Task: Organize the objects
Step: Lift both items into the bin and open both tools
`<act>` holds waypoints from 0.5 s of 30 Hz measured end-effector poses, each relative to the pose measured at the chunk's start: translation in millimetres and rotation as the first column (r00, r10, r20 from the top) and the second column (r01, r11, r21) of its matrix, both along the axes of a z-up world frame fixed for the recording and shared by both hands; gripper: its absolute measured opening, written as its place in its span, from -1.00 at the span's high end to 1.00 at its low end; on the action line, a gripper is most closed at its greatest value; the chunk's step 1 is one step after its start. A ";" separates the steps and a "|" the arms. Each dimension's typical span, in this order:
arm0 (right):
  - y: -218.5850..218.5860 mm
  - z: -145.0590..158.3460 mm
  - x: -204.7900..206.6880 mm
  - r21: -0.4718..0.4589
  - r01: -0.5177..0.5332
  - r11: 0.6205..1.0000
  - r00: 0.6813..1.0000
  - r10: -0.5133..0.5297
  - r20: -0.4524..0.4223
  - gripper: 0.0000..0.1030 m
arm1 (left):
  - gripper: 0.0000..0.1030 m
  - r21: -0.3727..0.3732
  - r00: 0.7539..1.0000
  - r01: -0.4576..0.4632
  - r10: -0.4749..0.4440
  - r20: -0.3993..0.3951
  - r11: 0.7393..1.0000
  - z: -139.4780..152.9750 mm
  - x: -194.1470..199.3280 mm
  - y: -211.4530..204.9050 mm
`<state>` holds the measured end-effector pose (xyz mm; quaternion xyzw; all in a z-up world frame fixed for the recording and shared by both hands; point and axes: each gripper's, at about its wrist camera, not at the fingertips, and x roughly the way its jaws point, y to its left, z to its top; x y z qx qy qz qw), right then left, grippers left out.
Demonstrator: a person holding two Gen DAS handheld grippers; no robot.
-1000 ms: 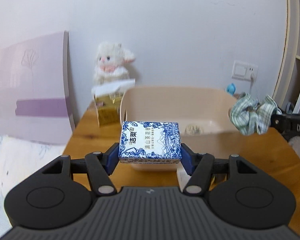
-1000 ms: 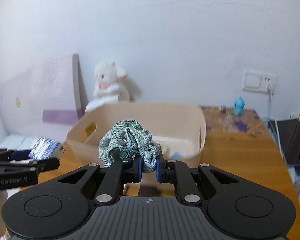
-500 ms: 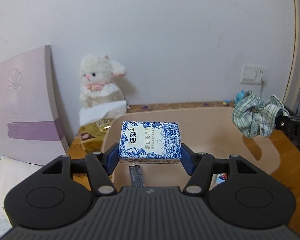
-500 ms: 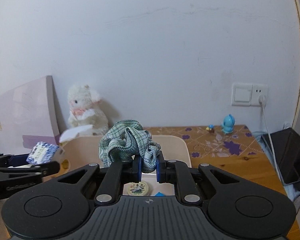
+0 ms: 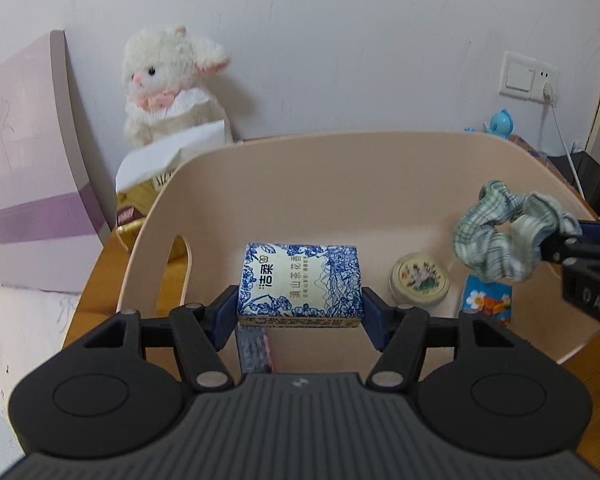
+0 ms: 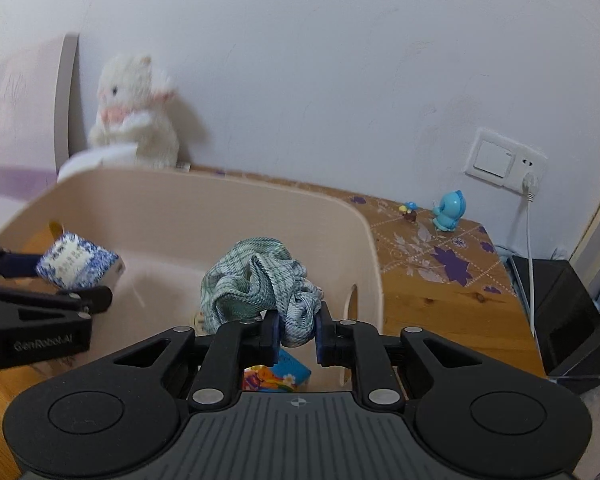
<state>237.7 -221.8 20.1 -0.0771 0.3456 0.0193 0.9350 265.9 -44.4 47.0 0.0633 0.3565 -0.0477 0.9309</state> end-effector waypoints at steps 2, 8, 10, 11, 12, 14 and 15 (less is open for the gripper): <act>2.7 -1.6 -0.1 0.003 -0.005 1.000 1.000 0.005 -0.012 0.22 | -0.29 0.002 1.000 -0.004 0.004 0.007 1.000 1.5 -2.6 1.4; 0.1 14.9 -10.8 0.041 -0.002 0.999 1.000 0.001 0.021 -0.50 | -0.70 -0.023 0.998 -0.003 0.004 0.055 1.000 23.2 -17.1 8.9; -4.5 23.8 -16.0 0.069 -0.002 0.998 0.999 0.000 0.032 -0.55 | -0.78 -0.032 0.998 -0.004 0.006 0.069 0.999 32.0 -22.9 12.7; -6.9 27.9 -19.1 0.089 -0.008 0.996 0.999 0.004 0.035 -0.69 | -0.82 -0.035 0.997 -0.007 0.010 0.076 0.999 36.2 -26.2 14.8; -9.2 31.8 -22.4 0.106 -0.013 0.994 0.999 0.009 0.035 -0.91 | -0.82 -0.039 0.996 -0.013 0.016 0.084 0.999 40.1 -29.8 17.3; -12.2 38.4 -32.1 0.124 -0.024 0.992 0.999 0.018 0.050 -1.00 | -0.85 -0.057 0.995 -0.026 0.031 0.090 0.998 46.4 -36.6 23.3; -13.0 41.3 -37.5 0.125 -0.027 0.992 0.998 0.020 0.057 -1.00 | -0.85 -0.070 0.995 -0.030 0.036 0.089 0.997 48.9 -40.4 26.8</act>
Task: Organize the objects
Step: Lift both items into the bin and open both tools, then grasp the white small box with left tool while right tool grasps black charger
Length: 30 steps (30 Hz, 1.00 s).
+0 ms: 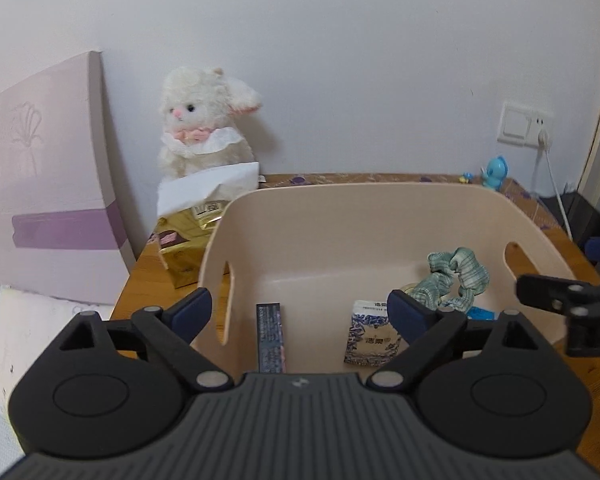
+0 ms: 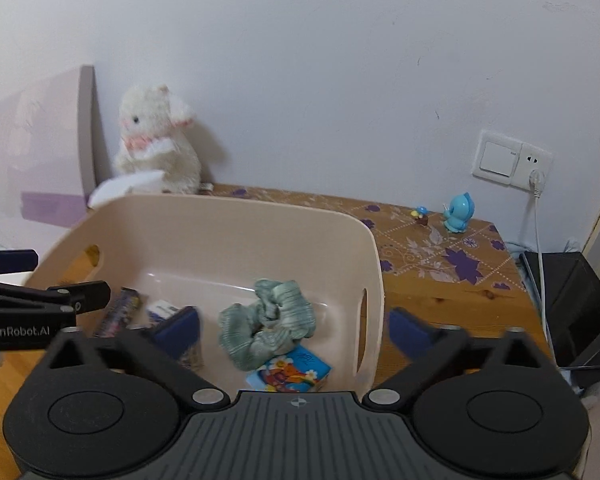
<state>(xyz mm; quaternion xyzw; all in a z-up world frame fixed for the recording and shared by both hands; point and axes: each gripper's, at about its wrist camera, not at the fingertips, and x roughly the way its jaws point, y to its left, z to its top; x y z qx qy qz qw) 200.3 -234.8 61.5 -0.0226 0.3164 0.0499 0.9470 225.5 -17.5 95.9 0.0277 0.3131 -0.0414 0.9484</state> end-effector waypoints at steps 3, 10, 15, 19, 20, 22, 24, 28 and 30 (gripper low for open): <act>-2.5 5.3 -16.8 0.006 -0.009 1.000 1.000 0.009 0.010 -1.00 | -0.86 -0.017 1.000 -0.013 0.013 -0.004 1.000 5.0 -12.0 7.5; -11.8 -4.6 -53.9 0.054 -0.013 0.998 1.000 0.014 -0.016 -1.00 | -0.87 -0.028 1.000 -0.030 0.030 0.002 0.999 5.4 -47.5 16.7; -13.1 -27.2 -74.6 0.040 -0.037 0.999 0.996 0.040 -0.076 -1.00 | -0.88 -0.026 0.999 -0.017 0.016 -0.029 1.000 -10.0 -70.6 18.2; -14.2 -48.8 -85.6 0.035 -0.055 0.998 0.990 0.059 -0.131 -1.00 | -0.88 -0.022 0.998 0.011 -0.013 -0.061 1.000 -30.6 -87.0 17.1; -14.2 -54.0 -87.8 0.034 -0.061 0.998 0.988 0.065 -0.143 -1.00 | -0.88 -0.020 0.997 0.018 -0.019 -0.075 1.000 -36.7 -88.9 16.6; -13.7 -63.7 -89.9 0.031 -0.069 0.997 0.983 0.073 -0.169 -1.00 | -0.88 -0.015 0.994 0.029 -0.030 -0.101 0.999 -48.1 -91.4 15.2; -12.9 -72.3 -90.4 0.030 -0.073 0.997 0.979 0.077 -0.190 -1.00 | -0.88 -0.015 0.992 0.033 -0.035 -0.124 0.999 -58.0 -92.0 13.2; -9.8 -88.7 -87.6 0.033 -0.083 0.996 0.969 0.089 -0.229 -1.00 | -0.88 -0.030 0.985 0.049 -0.054 -0.164 0.998 -73.2 -89.7 7.2; -8.7 -96.2 -87.4 0.034 -0.089 0.995 0.965 0.095 -0.246 -1.00 | -0.88 -0.030 0.981 0.064 -0.069 -0.182 0.997 -81.9 -88.5 2.1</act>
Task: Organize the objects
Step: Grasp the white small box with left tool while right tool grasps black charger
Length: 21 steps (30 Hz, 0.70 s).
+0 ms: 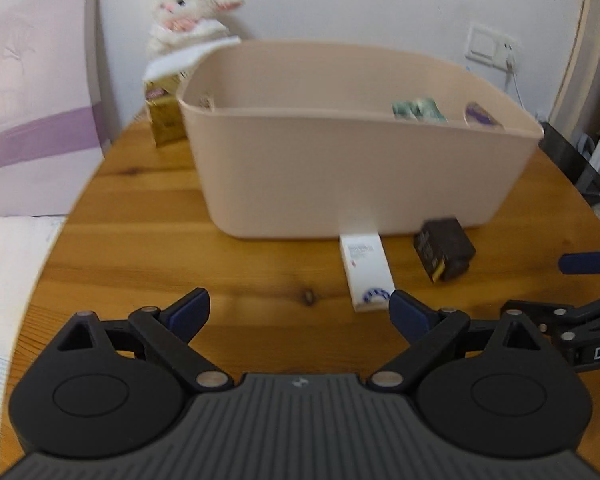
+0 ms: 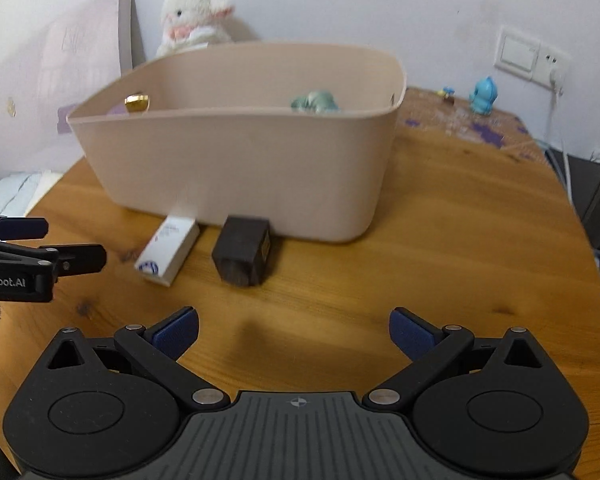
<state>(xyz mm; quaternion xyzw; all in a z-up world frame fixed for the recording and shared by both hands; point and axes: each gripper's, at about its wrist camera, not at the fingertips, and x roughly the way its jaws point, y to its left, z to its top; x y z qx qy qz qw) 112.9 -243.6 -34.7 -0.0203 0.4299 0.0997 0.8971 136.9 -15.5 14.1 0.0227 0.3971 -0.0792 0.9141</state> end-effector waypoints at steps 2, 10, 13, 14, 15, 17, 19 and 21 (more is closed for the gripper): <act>-0.5 -5.7 0.6 0.000 -0.009 1.000 1.000 0.009 -0.014 -1.00 | -0.88 0.002 1.000 0.018 -0.018 -0.017 1.000 -7.0 1.3 -5.2; -6.5 -20.3 10.3 0.025 -0.024 0.999 0.999 0.025 -0.041 -1.00 | -0.88 0.009 0.996 0.079 -0.078 -0.041 0.997 -23.3 12.7 -27.8; -5.7 -25.7 12.4 0.019 -0.036 0.999 0.999 0.037 -0.037 -1.00 | -0.87 0.017 0.996 0.079 -0.078 -0.037 0.997 -27.3 18.9 -34.5; -4.1 -27.0 13.0 0.010 -0.044 0.999 0.998 0.044 -0.034 -1.00 | -0.87 0.018 0.997 0.073 -0.073 -0.033 0.997 -28.6 20.8 -36.1; -1.9 -27.7 13.3 0.000 -0.051 0.999 0.998 0.051 -0.029 -1.00 | -0.87 0.014 0.997 0.067 -0.066 -0.030 0.998 -29.9 22.6 -36.7; 3.1 -29.1 14.0 -0.016 -0.068 0.998 0.998 0.067 -0.019 -1.00 | -0.87 0.010 0.998 0.059 -0.059 -0.031 0.998 -33.2 26.5 -37.5; 8.8 -31.2 14.3 -0.039 -0.080 0.996 0.997 0.080 -0.004 -1.00 | -0.87 0.017 0.998 0.059 -0.059 -0.031 0.998 -36.2 29.9 -38.7; 13.2 -32.9 15.0 -0.053 -0.091 0.994 0.996 0.092 0.013 -1.00 | -0.87 0.026 0.998 0.056 -0.055 -0.022 0.998 -38.6 31.7 -39.1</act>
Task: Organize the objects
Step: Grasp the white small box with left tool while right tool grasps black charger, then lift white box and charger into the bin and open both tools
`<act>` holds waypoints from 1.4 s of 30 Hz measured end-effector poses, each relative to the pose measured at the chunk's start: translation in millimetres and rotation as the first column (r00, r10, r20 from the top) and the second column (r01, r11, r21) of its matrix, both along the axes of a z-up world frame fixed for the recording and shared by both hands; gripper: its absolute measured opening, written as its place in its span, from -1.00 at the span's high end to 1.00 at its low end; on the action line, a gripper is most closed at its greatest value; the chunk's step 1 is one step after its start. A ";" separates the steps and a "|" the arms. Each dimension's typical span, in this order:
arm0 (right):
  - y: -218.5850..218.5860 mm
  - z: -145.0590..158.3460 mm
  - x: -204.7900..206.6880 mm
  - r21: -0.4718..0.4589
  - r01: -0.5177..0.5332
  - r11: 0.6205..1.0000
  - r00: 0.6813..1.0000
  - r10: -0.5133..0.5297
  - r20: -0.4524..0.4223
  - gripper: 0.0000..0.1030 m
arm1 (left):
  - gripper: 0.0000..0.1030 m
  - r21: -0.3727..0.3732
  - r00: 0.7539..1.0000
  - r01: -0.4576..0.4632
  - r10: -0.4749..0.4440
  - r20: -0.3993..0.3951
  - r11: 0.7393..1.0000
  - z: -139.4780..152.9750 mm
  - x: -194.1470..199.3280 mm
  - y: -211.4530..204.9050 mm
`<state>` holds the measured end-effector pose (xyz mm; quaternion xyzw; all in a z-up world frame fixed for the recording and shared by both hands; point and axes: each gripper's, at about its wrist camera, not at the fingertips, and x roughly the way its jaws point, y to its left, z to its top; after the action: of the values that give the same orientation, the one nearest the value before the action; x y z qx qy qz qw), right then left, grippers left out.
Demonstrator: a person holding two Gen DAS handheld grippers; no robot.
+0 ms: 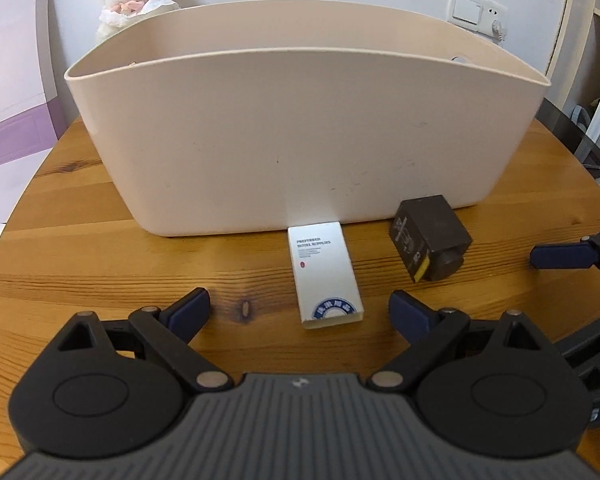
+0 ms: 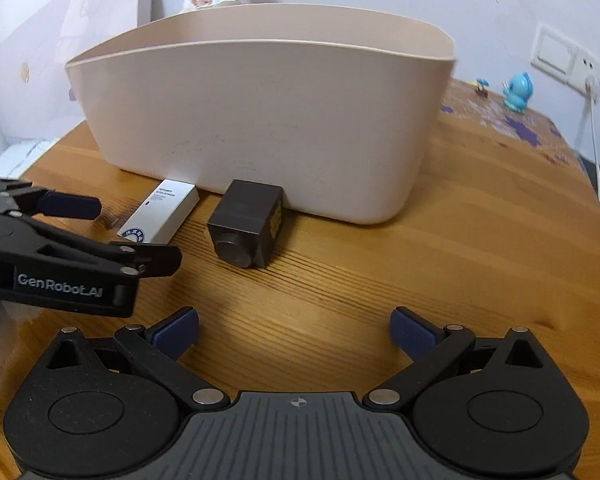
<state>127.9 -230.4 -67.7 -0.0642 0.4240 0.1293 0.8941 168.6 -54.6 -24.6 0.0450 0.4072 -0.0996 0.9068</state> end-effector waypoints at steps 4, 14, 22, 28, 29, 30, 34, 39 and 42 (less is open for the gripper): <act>2.4 -0.2 6.2 0.013 -0.003 1.000 1.000 0.002 0.018 -1.00 | -0.87 0.007 1.000 -0.003 0.003 0.023 1.000 -3.1 3.9 2.0; 15.4 -6.2 22.7 0.035 0.002 0.999 0.996 -0.005 0.088 -1.00 | -0.83 -0.010 0.997 -0.039 0.039 0.060 0.999 -4.5 17.4 20.4; 25.0 -10.2 25.3 0.038 -0.003 0.999 0.992 -0.002 0.128 -0.83 | -0.33 -0.005 0.997 -0.023 0.024 0.068 1.000 0.3 15.5 27.9; 27.7 -1.8 24.6 0.049 0.017 0.999 0.988 -0.025 0.150 0.07 | 0.36 -0.016 0.998 -0.018 0.019 0.052 1.000 6.9 13.1 31.3; 29.1 -1.0 24.3 0.046 0.016 0.999 0.988 -0.023 0.150 0.21 | 0.36 -0.016 0.999 -0.021 0.022 0.048 1.000 7.9 13.8 31.2; 31.0 -0.3 23.4 0.040 0.013 0.999 0.988 -0.019 0.152 0.37 | 0.36 -0.014 0.999 -0.021 0.022 0.048 1.000 9.3 15.1 31.5; 36.2 0.9 20.0 0.024 0.013 1.000 0.988 -0.017 0.157 0.43 | 0.37 -0.016 0.998 -0.027 0.028 0.049 1.000 10.9 15.0 33.1; 30.9 4.2 13.4 0.033 0.029 0.999 0.990 -0.033 0.138 0.43 | 0.38 -0.014 0.998 -0.028 0.029 0.057 1.000 11.5 3.6 35.6; 25.7 9.7 4.2 0.040 0.026 0.999 0.990 -0.031 0.136 0.43 | 0.38 -0.017 0.997 -0.025 0.026 0.068 1.000 16.4 -6.6 37.6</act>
<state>132.1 -204.7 -57.9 -0.0500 0.3601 0.1199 0.9238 162.0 -17.0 -8.1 0.0361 0.3757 -0.0897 0.9217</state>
